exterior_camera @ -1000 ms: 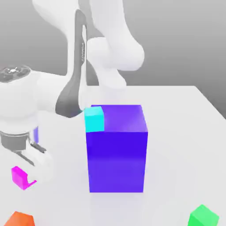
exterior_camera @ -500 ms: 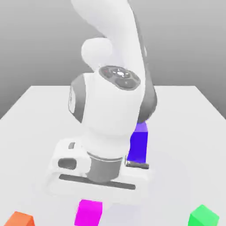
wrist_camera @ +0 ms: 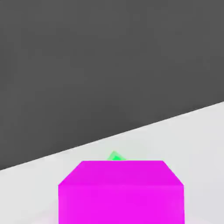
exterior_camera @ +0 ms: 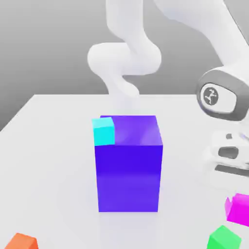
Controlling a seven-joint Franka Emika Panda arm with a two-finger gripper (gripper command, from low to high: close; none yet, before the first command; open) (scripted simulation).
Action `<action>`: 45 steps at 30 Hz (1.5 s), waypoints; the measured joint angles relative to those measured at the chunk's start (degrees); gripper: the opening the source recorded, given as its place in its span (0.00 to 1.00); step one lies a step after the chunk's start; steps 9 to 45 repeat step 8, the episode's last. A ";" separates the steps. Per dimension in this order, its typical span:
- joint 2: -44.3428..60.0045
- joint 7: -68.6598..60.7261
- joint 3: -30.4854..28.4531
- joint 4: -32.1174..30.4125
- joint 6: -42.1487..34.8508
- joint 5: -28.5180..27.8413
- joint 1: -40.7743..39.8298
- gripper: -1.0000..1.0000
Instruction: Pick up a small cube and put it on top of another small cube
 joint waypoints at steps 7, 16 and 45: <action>7.63 5.96 -4.49 -0.30 7.37 -3.53 3.24 1.00; 7.63 5.96 -4.49 -0.30 7.37 -3.53 3.24 1.00; 7.63 5.96 -4.49 -0.30 7.37 -3.53 3.24 1.00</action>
